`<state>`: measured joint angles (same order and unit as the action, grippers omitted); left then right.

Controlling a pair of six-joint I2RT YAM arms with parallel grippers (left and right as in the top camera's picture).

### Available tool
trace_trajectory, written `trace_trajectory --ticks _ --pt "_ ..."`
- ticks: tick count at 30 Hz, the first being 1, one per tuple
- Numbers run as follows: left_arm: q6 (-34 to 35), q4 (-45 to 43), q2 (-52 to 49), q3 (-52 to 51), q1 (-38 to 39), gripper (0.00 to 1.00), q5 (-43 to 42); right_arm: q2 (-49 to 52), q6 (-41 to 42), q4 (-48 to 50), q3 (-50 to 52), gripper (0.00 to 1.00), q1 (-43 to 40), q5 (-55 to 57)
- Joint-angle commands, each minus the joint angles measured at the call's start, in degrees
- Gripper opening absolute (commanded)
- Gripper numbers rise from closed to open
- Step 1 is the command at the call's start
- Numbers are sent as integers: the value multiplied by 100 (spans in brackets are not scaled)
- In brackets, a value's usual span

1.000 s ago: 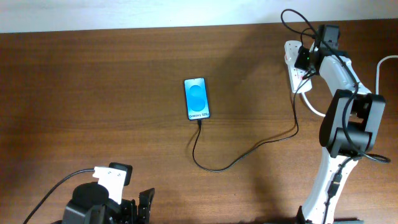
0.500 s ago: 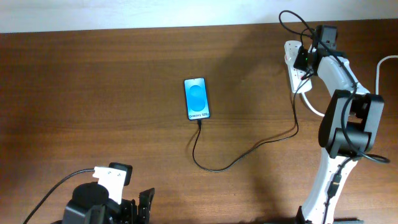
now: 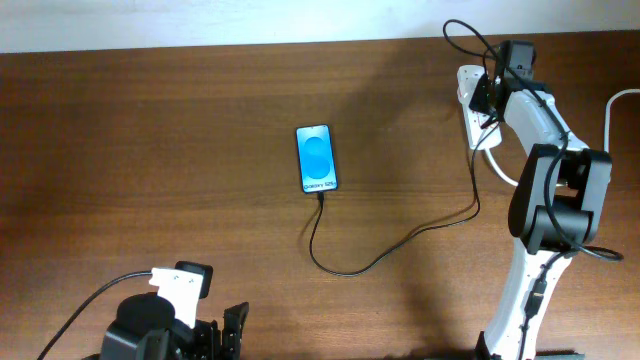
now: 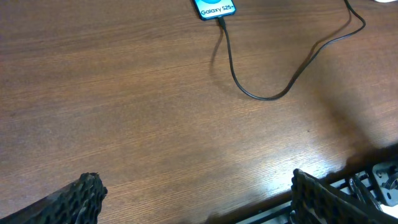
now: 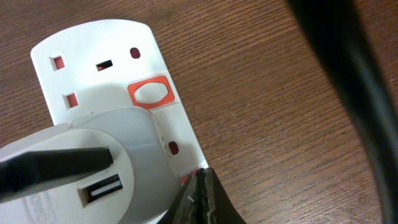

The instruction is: Plug charger to phone and switch on socket

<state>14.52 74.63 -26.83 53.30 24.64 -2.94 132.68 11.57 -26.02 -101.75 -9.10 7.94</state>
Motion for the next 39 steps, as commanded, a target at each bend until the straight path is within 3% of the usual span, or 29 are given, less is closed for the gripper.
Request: trace_trajectory --ticks 1,39 --pt "-50 7 17 -2 13 99 24 273 -63 -9 256 4 767 -1659" --pt "-50 7 17 -2 13 99 24 -50 -66 0 243 4 1095 -1668"
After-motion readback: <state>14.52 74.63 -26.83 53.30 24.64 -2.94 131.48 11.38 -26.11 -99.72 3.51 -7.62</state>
